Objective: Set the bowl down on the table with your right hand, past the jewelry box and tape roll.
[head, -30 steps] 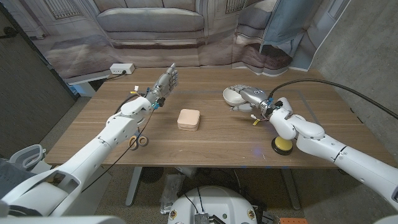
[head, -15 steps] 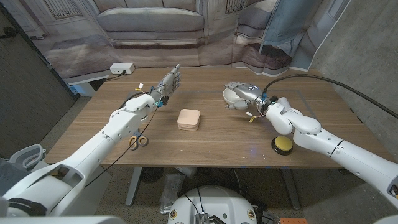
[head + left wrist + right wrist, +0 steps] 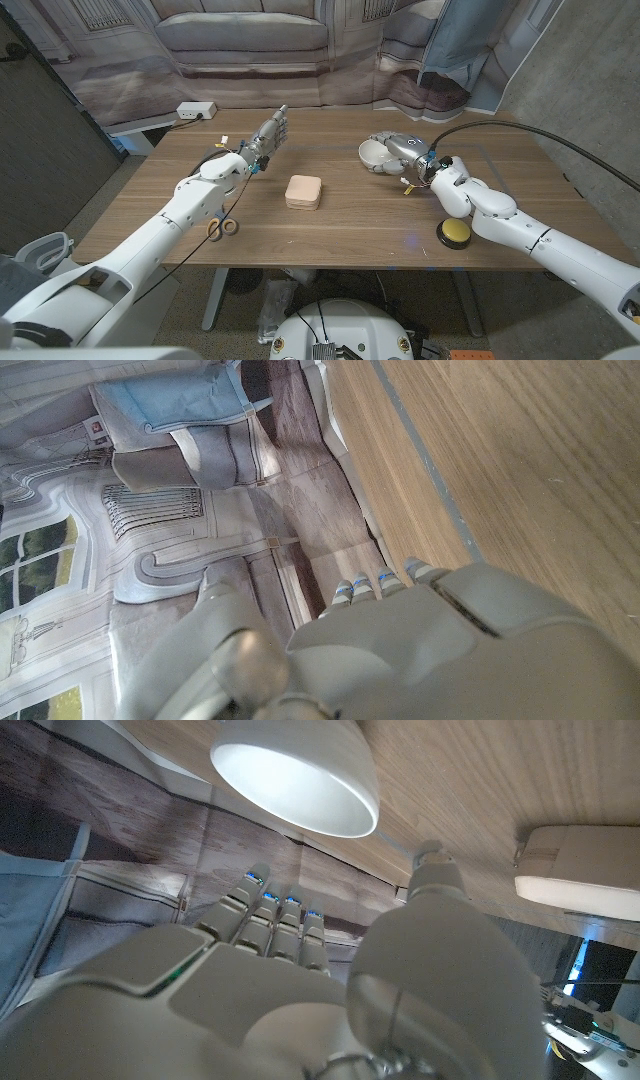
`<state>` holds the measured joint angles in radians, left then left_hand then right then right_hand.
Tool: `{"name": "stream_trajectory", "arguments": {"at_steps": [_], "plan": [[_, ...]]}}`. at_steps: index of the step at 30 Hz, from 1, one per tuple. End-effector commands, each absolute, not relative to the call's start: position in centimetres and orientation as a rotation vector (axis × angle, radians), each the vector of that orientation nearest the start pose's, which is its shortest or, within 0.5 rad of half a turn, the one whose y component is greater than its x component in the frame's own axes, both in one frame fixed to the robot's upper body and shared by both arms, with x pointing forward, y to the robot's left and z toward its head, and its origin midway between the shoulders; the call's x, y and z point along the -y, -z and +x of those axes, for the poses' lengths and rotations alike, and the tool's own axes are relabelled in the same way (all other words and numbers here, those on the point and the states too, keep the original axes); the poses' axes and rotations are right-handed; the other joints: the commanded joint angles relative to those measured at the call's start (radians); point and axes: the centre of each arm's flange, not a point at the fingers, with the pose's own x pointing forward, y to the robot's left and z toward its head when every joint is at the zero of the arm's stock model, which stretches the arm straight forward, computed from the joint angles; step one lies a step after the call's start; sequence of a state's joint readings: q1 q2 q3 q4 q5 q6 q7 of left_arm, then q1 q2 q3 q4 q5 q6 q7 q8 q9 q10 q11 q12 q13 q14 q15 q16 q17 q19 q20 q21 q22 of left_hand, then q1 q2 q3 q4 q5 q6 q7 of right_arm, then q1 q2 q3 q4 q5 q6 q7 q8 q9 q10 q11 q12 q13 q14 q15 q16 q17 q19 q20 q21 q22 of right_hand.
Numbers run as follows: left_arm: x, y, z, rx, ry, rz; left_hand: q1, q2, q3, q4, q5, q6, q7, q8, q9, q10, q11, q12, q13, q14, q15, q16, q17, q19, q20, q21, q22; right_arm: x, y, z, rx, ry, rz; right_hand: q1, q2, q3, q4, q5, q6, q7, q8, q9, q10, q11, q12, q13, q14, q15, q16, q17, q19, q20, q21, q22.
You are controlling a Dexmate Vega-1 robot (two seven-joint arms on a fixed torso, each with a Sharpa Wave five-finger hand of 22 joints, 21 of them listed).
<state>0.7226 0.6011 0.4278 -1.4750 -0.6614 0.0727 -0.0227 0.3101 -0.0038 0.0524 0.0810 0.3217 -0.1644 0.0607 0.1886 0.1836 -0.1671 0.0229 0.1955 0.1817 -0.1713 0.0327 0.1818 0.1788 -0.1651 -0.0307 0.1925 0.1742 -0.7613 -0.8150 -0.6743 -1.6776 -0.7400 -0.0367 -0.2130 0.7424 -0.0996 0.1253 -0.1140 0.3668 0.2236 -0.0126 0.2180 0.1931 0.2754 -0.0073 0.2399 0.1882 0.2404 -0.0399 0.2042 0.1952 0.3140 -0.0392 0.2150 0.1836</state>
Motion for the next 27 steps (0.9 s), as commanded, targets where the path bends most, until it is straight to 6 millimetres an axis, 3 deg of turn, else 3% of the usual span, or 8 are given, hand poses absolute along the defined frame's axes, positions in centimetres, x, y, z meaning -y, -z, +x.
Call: {"name": "stream_trajectory", "arguments": {"at_steps": [1,27], "plan": [[-27.0,-2.5,65.0,0.455,0.285,0.075,0.012,0.001,-0.005,0.003,-0.003,-0.015,0.002,0.003,0.002,-0.024,0.001,0.000,0.003,-0.050,0.004,0.002,0.003,-0.057,-0.029,0.003,0.006,21.9,0.9,60.8,0.810,0.083,-1.586,0.012,0.003,-0.002,-0.002,0.010,0.020,-0.001,0.005,0.003,0.015,-0.001,0.007,0.005,0.014,-0.037,0.008,0.000,0.016,-0.037,0.009,0.004],[-27.6,-2.1,64.6,0.480,0.275,0.056,0.014,0.004,-0.009,0.002,-0.004,-0.014,0.003,0.004,0.002,-0.025,0.002,0.002,0.003,-0.052,0.004,0.003,0.003,-0.060,-0.026,0.003,0.006,22.6,2.1,61.4,0.777,0.069,-1.594,0.034,0.013,-0.011,-0.003,0.027,0.084,-0.016,0.017,0.005,0.079,-0.022,0.024,0.005,0.074,-0.058,0.015,-0.001,0.060,-0.047,0.017,0.005]]}}
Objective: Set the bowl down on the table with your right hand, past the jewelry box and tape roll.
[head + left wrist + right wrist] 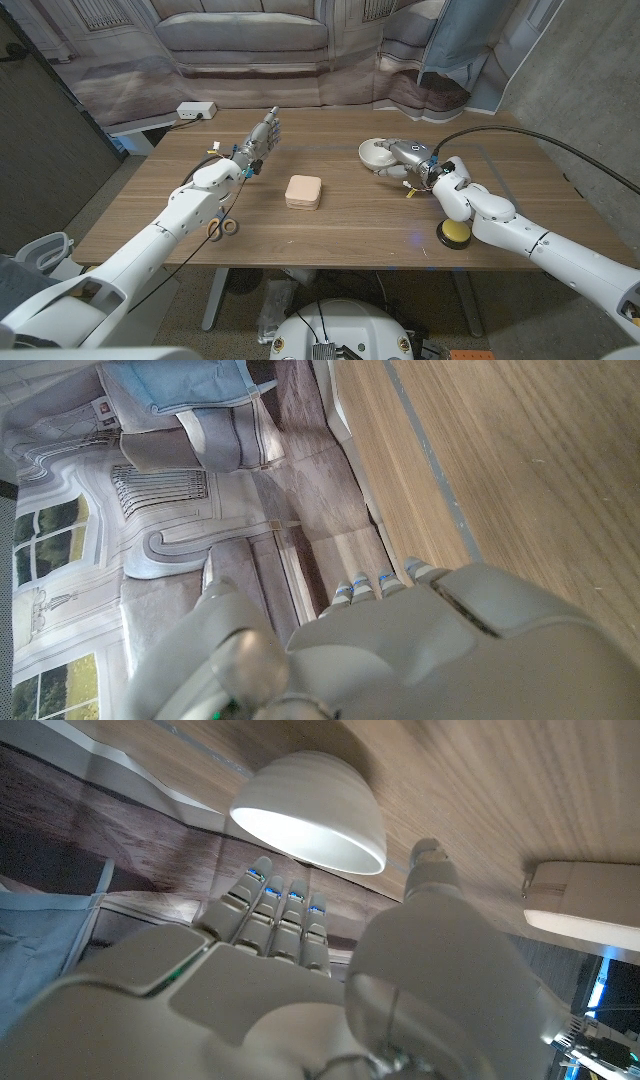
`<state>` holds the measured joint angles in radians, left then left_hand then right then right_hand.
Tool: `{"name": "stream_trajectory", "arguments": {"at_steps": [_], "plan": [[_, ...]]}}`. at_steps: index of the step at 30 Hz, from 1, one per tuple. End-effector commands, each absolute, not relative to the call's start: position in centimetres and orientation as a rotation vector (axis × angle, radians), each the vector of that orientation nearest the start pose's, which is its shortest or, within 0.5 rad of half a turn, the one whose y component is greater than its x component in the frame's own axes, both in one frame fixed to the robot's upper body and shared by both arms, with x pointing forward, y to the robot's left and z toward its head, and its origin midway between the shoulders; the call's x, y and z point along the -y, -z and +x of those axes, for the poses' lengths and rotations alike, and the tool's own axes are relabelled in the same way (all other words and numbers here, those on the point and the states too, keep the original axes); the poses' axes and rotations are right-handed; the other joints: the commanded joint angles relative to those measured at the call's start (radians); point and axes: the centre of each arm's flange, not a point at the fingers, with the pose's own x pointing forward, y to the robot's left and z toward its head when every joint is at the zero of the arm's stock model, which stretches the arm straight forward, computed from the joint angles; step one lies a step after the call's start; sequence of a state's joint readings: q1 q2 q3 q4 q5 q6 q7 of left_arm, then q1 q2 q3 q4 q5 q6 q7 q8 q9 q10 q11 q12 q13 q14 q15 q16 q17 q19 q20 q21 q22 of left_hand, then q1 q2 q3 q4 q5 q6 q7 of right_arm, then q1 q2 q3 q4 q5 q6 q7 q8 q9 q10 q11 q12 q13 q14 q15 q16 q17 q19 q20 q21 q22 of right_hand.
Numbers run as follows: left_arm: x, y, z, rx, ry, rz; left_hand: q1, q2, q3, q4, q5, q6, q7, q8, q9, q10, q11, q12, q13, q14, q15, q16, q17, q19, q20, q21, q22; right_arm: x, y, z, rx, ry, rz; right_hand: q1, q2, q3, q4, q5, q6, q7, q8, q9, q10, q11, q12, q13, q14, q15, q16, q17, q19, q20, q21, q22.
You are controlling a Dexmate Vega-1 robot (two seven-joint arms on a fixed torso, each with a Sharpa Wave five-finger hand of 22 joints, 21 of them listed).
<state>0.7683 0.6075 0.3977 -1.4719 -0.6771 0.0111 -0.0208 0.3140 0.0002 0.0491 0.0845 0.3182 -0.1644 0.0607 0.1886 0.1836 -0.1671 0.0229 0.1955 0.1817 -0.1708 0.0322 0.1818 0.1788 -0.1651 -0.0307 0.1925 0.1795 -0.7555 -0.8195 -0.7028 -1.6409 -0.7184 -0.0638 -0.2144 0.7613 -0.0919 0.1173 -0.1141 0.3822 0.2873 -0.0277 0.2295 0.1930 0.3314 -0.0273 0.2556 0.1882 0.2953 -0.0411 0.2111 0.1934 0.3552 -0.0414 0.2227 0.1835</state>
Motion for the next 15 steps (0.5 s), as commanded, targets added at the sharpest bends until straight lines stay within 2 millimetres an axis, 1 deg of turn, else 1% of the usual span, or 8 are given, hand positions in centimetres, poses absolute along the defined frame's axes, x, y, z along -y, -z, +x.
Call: {"name": "stream_trajectory", "arguments": {"at_steps": [1,2,6,9,15], "plan": [[-27.62,-2.04,64.54,0.480,0.274,0.055,0.010,0.000,-0.006,-0.001,0.000,-0.014,0.003,0.004,0.002,-0.025,0.002,0.002,0.003,-0.052,0.005,0.003,0.003,-0.060,-0.026,0.003,0.001,22.67,2.22,61.42,0.780,0.070,-1.594,0.017,0.005,-0.004,-0.004,0.012,0.029,-0.005,0.008,0.005,0.029,-0.003,0.010,0.004,0.025,-0.059,0.008,0.000,0.024,-0.045,0.011,0.005],[-27.63,-1.98,64.51,0.480,0.274,0.054,0.011,0.000,-0.007,-0.001,0.000,-0.014,0.004,0.004,0.002,-0.025,0.002,0.002,0.003,-0.052,0.005,0.003,0.003,-0.061,-0.025,0.003,0.001,22.71,2.31,61.41,0.781,0.071,-1.594,0.018,0.005,-0.005,-0.004,0.013,0.031,-0.007,0.008,0.005,0.032,-0.009,0.011,0.004,0.029,-0.060,0.009,0.000,0.025,-0.046,0.011,0.005],[-27.72,-1.79,64.36,0.483,0.273,0.051,0.011,0.000,-0.007,-0.001,-0.001,-0.013,0.004,0.005,0.002,-0.024,0.002,0.002,0.003,-0.052,0.005,0.003,0.003,-0.061,-0.026,0.003,0.001,22.77,2.58,61.46,0.781,0.074,-1.606,0.024,0.007,-0.005,-0.006,0.015,0.043,-0.010,0.011,0.005,0.039,-0.011,0.012,0.004,0.040,-0.063,0.010,-0.001,0.033,-0.048,0.012,0.005],[-27.80,-1.66,64.20,0.487,0.271,0.048,0.011,0.001,-0.008,-0.001,-0.001,-0.012,0.003,0.005,0.002,-0.024,0.002,0.002,0.003,-0.052,0.005,0.003,0.003,-0.061,-0.026,0.004,0.001,22.78,2.76,61.54,0.782,0.079,-1.614,0.029,0.010,-0.004,-0.006,0.017,0.049,-0.011,0.011,0.005,0.048,-0.018,0.015,0.004,0.046,-0.068,0.011,-0.001,0.038,-0.050,0.013,0.006],[-28.06,-1.38,63.80,0.491,0.263,0.044,0.012,0.002,-0.010,-0.001,-0.001,-0.013,0.003,0.005,0.002,-0.024,0.001,0.003,0.003,-0.052,0.005,0.003,0.003,-0.061,-0.025,0.004,0.001,22.61,3.17,61.78,0.800,0.080,-1.613,0.039,0.013,-0.006,-0.008,0.022,0.079,-0.021,0.017,0.005,0.081,-0.029,0.023,0.003,0.082,-0.075,0.016,-0.003,0.062,-0.054,0.019,0.006]]}}
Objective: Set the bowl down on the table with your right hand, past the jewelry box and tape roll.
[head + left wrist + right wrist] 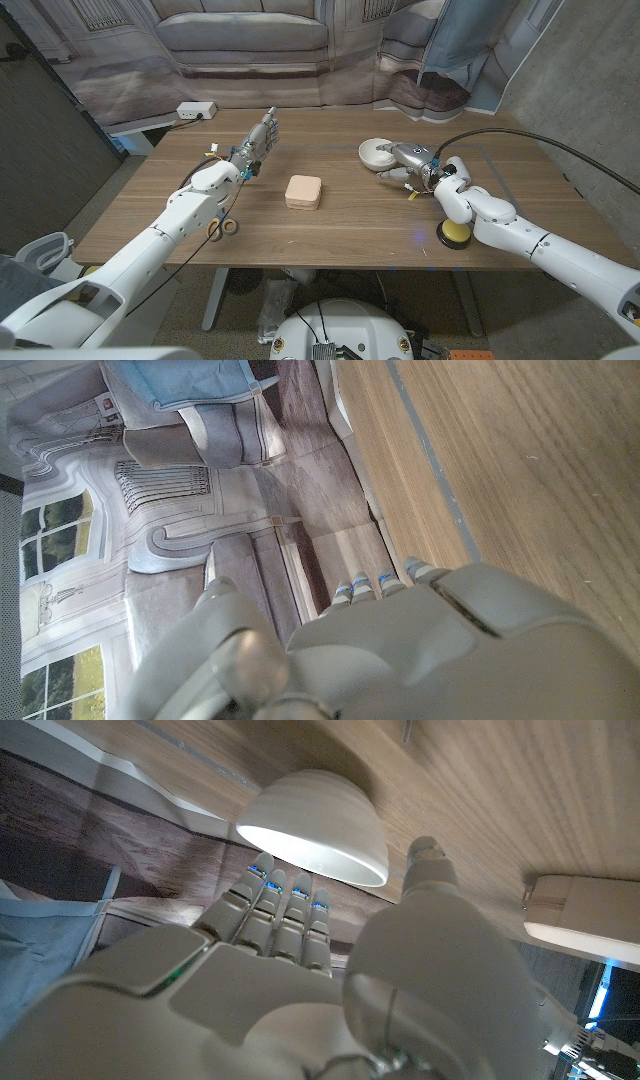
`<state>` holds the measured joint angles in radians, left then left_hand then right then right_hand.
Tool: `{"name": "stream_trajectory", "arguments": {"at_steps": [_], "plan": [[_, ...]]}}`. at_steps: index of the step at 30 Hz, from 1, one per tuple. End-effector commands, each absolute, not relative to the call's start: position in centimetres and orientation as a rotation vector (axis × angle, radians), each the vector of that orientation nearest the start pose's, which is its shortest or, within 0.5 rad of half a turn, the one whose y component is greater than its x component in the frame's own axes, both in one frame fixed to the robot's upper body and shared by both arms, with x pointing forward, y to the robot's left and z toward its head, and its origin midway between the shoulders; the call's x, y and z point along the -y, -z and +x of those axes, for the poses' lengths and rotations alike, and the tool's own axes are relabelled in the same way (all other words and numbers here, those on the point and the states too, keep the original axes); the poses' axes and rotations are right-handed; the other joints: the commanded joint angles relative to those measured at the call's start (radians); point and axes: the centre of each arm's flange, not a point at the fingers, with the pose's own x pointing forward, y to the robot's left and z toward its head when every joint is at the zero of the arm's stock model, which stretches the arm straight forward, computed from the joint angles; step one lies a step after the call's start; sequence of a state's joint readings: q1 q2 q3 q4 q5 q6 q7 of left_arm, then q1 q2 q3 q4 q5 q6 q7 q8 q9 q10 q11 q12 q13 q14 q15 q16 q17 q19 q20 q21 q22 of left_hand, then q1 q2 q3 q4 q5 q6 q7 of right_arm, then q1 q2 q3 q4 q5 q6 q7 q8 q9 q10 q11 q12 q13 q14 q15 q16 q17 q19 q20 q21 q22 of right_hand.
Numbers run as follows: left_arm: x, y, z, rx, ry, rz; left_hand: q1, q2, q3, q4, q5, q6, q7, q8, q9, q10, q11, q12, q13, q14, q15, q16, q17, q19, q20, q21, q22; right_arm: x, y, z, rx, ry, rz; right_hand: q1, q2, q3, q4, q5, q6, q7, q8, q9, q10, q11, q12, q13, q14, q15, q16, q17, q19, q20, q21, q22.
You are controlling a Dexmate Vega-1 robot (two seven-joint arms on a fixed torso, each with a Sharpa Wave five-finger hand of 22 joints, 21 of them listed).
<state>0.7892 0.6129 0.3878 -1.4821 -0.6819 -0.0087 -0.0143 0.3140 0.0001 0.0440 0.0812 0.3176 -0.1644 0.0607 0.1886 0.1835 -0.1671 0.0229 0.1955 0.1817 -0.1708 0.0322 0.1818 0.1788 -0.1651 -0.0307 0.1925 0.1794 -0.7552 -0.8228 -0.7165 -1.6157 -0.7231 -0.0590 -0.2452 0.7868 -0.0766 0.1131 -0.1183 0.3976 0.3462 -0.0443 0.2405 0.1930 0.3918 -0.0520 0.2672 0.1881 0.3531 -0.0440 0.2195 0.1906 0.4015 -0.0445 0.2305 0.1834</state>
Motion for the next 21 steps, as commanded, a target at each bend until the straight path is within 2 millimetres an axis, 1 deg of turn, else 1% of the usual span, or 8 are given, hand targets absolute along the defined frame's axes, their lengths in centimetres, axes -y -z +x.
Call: {"name": "stream_trajectory", "arguments": {"at_steps": [1,5,8,11,14,21], "plan": [[-28.1,-1.3,63.7,0.492,0.262,0.042,0.012,0.002,-0.005,0.002,-0.001,-0.013,0.003,0.005,0.002,-0.024,0.001,0.003,0.003,-0.052,0.005,0.003,0.003,-0.061,-0.025,0.004,0.001,22.6,3.2,61.8,0.805,0.082,-1.615,0.015,-0.002,-0.002,-0.004,0.007,0.023,-0.007,0.006,0.005,0.026,-0.006,0.013,0.003,0.027,-0.073,0.007,0.000,0.018,-0.051,0.012,0.006],[-28.3,-1.2,63.5,0.493,0.257,0.042,0.012,0.002,-0.005,0.002,-0.001,-0.012,0.003,0.005,0.002,-0.024,0.002,0.003,0.003,-0.052,0.005,0.003,0.003,-0.061,-0.025,0.004,0.001,22.4,3.5,62.0,0.824,0.091,-1.614,0.019,0.000,-0.003,-0.005,0.010,0.037,-0.011,0.009,0.005,0.034,-0.012,0.014,0.003,0.038,-0.081,0.007,-0.001,0.028,-0.054,0.014,0.007],[-28.4,-1.1,63.3,0.495,0.253,0.040,0.012,0.003,-0.006,0.002,-0.001,-0.013,0.002,0.005,0.002,-0.025,0.002,0.003,0.003,-0.052,0.004,0.003,0.003,-0.061,-0.025,0.004,0.001,22.3,3.5,62.1,0.836,0.100,-1.605,0.022,0.002,-0.002,-0.005,0.011,0.046,-0.015,0.010,0.005,0.043,-0.009,0.016,0.003,0.049,-0.084,0.009,-0.001,0.033,-0.054,0.015,0.007],[-28.5,-0.9,63.2,0.496,0.251,0.037,0.012,0.003,-0.007,0.003,-0.001,-0.013,0.003,0.005,0.002,-0.024,0.003,0.003,0.003,-0.052,0.004,0.004,0.003,-0.062,-0.025,0.004,0.001,22.2,3.5,62.3,0.847,0.106,-1.609,0.027,0.005,-0.002,-0.005,0.013,0.054,-0.016,0.011,0.005,0.051,-0.017,0.018,0.002,0.059,-0.087,0.009,-0.002,0.042,-0.057,0.018,0.007],[-28.6,-0.8,63.1,0.497,0.249,0.035,0.012,0.004,-0.008,0.003,-0.001,-0.012,0.002,0.005,0.002,-0.024,0.001,0.003,0.003,-0.052,0.004,0.004,0.003,-0.061,-0.025,0.005,0.001,22.0,3.5,62.5,0.850,0.105,-1.618,0.032,0.009,-0.001,-0.006,0.015,0.065,-0.019,0.013,0.005,0.062,-0.016,0.020,0.002,0.071,-0.092,0.011,-0.002,0.050,-0.059,0.019,0.007],[-28.8,-0.4,63.0,0.500,0.243,0.026,0.013,0.004,-0.009,0.003,-0.002,-0.011,0.002,0.006,0.002,-0.025,0.003,0.003,0.003,-0.052,0.004,0.004,0.003,-0.061,-0.024,0.005,0.001,21.8,3.7,63.1,0.842,0.101,-1.633,0.042,0.017,0.002,-0.007,0.017,0.077,-0.025,0.014,0.006,0.078,-0.023,0.024,0.002,0.090,-0.097,0.013,-0.002,0.061,-0.063,0.021,0.008]]}}
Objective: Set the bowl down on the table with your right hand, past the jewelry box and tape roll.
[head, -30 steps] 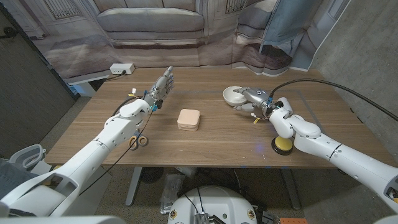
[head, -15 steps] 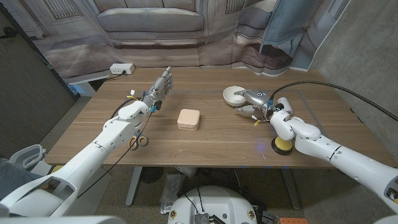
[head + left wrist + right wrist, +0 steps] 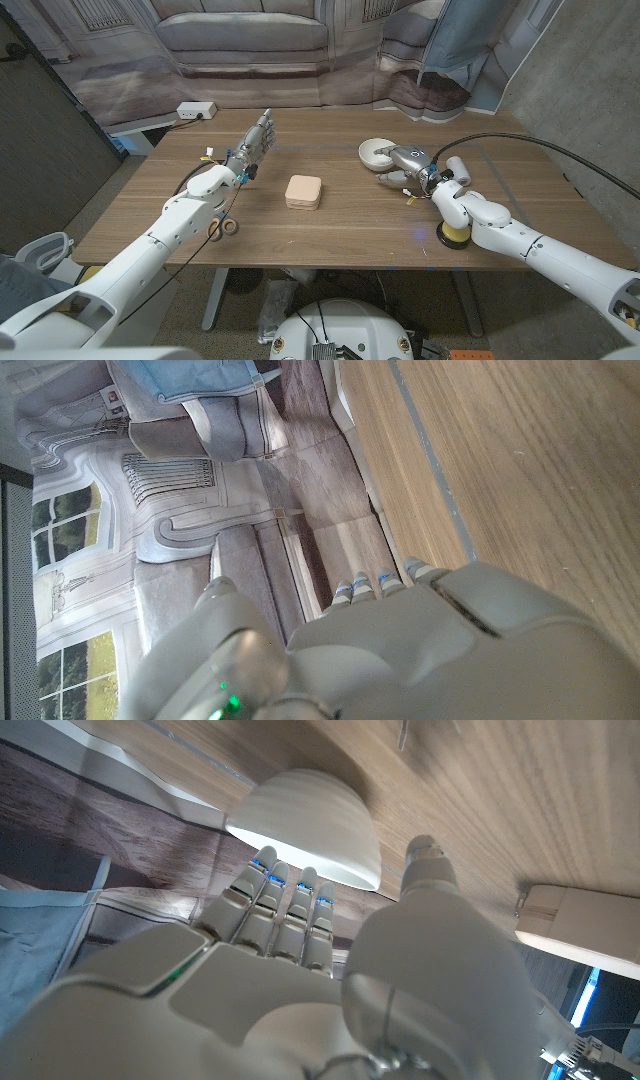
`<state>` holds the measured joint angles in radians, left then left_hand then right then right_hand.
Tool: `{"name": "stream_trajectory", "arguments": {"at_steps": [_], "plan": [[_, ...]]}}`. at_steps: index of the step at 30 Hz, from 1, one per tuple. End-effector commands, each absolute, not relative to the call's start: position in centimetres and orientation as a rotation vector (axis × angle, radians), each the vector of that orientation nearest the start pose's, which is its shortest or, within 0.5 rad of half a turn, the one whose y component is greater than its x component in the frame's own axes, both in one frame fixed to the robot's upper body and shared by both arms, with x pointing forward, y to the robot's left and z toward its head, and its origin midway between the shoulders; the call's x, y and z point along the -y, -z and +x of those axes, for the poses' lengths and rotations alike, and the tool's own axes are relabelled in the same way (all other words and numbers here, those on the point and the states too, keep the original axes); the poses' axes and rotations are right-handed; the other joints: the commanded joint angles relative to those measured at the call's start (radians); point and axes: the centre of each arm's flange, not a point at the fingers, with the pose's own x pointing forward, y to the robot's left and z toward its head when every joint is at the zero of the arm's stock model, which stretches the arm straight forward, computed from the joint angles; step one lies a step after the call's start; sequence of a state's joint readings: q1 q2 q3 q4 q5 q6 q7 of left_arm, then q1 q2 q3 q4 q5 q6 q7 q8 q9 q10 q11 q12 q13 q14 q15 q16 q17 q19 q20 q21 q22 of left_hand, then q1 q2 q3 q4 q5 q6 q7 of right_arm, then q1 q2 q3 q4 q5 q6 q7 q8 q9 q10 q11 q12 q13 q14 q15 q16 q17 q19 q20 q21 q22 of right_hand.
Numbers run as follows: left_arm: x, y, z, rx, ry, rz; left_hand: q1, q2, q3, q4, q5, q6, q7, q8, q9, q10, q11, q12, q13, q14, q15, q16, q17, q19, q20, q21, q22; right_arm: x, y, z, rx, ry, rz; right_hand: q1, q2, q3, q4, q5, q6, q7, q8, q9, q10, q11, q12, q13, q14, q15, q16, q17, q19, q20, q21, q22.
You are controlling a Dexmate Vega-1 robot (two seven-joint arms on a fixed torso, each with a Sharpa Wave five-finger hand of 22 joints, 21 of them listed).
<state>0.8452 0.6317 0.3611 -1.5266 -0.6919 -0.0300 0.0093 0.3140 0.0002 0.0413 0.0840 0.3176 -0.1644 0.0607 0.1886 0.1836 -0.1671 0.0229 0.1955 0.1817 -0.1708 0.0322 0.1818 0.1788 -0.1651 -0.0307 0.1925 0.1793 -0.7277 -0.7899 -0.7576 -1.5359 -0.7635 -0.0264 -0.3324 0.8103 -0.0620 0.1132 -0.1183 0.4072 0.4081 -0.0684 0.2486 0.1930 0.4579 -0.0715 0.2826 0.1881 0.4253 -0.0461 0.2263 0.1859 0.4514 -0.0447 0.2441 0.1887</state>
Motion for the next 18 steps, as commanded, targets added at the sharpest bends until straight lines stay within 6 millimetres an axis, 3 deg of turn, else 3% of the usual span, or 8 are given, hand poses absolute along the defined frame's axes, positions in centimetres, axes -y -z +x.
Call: {"name": "stream_trajectory", "arguments": {"at_steps": [1,18], "plan": [[-28.87,-0.33,62.92,0.500,0.243,0.026,0.013,0.005,-0.007,0.000,-0.002,-0.011,0.002,0.006,0.002,-0.025,0.003,0.003,0.003,-0.052,0.004,0.004,0.003,-0.062,-0.024,0.005,0.001,21.84,3.73,63.24,0.839,0.100,-1.636,0.020,0.004,0.003,-0.007,0.008,0.018,-0.001,0.007,0.006,0.014,-0.004,0.009,0.002,0.018,-0.095,0.006,0.003,0.012,-0.063,0.008,0.003],[-29.32,-0.18,62.77,0.504,0.237,0.026,0.014,0.006,-0.011,0.000,-0.003,-0.012,0.002,0.006,0.002,-0.024,0.002,0.004,0.003,-0.050,0.003,0.005,0.003,-0.053,-0.025,0.009,0.002,22.08,4.12,64.09,0.807,0.121,-1.666,0.061,0.044,0.025,-0.013,0.007,0.046,-0.011,0.007,0.006,0.040,-0.016,0.010,0.002,0.068,-0.115,0.012,0.006,0.031,-0.070,0.011,0.004]]}}
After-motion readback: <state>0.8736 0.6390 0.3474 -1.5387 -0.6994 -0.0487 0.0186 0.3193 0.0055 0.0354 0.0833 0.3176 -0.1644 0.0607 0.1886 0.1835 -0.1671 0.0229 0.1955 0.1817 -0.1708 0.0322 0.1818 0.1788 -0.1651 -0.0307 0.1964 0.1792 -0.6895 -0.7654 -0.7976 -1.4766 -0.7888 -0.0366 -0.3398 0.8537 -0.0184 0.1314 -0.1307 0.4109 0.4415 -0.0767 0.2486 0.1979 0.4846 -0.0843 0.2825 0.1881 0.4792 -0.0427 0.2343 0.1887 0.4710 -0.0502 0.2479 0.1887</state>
